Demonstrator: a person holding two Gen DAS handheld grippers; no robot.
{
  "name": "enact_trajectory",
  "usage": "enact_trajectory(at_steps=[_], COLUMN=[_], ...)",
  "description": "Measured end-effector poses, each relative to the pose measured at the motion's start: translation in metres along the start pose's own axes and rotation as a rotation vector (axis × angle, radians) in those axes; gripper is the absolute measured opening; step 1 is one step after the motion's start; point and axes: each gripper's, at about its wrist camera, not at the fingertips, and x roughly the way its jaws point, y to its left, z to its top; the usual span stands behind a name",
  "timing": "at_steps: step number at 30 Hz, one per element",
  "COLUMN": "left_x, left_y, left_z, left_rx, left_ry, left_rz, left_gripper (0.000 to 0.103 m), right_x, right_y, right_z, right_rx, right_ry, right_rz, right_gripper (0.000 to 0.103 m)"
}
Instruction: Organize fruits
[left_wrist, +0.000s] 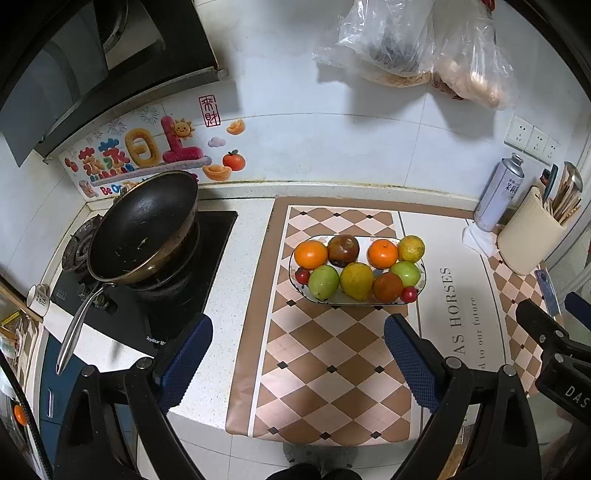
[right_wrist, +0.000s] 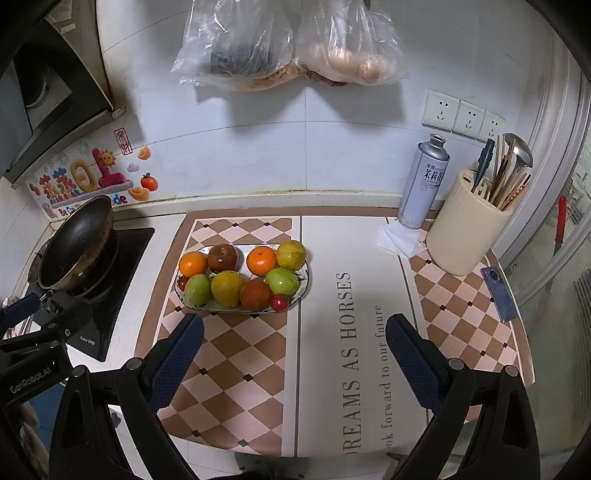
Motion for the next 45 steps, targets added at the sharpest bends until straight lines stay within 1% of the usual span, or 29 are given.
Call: enact_trajectory(at_steps=[8, 16, 30, 45], left_x=[-0.01, -0.013, -0.025, -0.026], left_y=[0.004, 0.006, 0.0, -0.001], left_z=[-0.004, -0.005, -0.007, -0.011], left_rx=[-0.003, -0.001, -0.001, -0.001], left_ry=[-0.017, -0.023, -0.041, -0.04], left_rz=[0.004, 0.004, 0.021, 0.022], left_gripper=[0.095, 0.095, 0.095, 0.095], right_x=[-0.006, -0.012, -0.021, -0.024], right_y=[0.004, 0.007, 0.008, 0.009], right_z=[-0.002, -0.005, -0.006, -0.007], right_rx=[-0.002, -0.008, -0.014, -0.013], right_ry=[-0.007, -0.012, -0.02, -0.021], right_rz=[0.007, 0.006, 0.018, 0.018], right_gripper=[0.101, 0.101, 0.101, 0.101])
